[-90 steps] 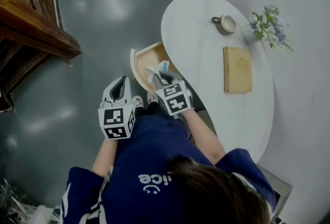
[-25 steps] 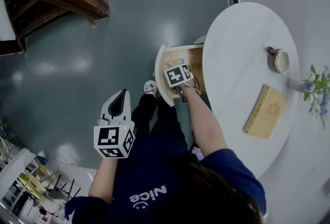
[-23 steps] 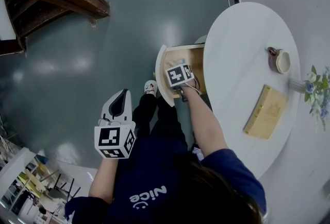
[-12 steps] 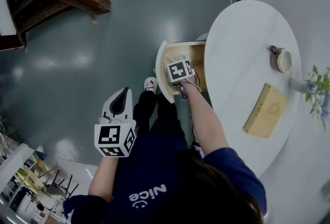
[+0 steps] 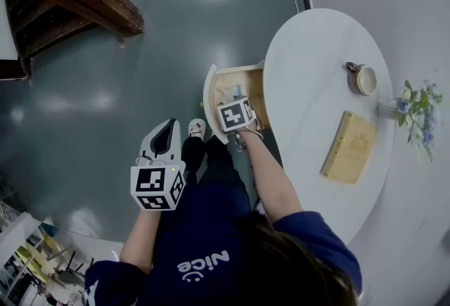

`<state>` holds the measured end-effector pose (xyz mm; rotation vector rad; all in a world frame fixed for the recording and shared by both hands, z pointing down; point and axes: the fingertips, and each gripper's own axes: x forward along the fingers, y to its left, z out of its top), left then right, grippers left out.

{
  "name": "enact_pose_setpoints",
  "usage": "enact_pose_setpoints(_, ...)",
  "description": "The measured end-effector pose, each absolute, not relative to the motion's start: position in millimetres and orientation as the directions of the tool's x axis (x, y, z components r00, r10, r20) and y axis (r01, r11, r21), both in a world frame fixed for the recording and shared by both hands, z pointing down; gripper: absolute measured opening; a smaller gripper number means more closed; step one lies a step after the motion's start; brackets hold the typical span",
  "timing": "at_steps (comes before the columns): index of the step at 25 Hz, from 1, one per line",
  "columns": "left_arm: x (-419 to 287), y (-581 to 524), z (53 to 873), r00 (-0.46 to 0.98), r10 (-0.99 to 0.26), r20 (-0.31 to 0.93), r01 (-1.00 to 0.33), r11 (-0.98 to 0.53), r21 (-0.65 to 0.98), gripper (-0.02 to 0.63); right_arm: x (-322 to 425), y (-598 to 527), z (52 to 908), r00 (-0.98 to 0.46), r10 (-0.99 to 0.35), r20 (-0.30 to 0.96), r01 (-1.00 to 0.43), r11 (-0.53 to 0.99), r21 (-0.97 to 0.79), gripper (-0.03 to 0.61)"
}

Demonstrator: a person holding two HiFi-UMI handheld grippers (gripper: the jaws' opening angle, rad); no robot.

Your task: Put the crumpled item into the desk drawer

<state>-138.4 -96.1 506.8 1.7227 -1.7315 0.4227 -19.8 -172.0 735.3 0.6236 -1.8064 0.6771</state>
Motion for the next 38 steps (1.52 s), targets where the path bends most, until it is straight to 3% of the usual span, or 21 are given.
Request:
enact_pose_setpoints(21, -98.6, -118.7, 470.1, 0.228, -0.818, 0.528, -0.965, -0.119, 0.232, 0.003, -12.6, -152.7, 570.3, -0.470, -0.407, 0.783, -0.792, 0.586, -0.171, 0.198)
enact_pose_setpoints(27, -89.2, -126.5, 441.7, 0.275, -0.839, 0.469, -0.949, -0.159, 0.272, 0.003, 0.4, -147.4, 517.5, -0.481, -0.500, 0.720, -0.806, 0.575, -0.140, 0.198)
enact_pose_setpoints(38, -74.4, -138.5, 384.7, 0.319, -0.884, 0.342, -0.945, -0.268, 0.186, 0.004, 32.0, -149.7, 429.2, -0.450, -0.694, 0.562, -0.865, 0.495, -0.080, 0.199)
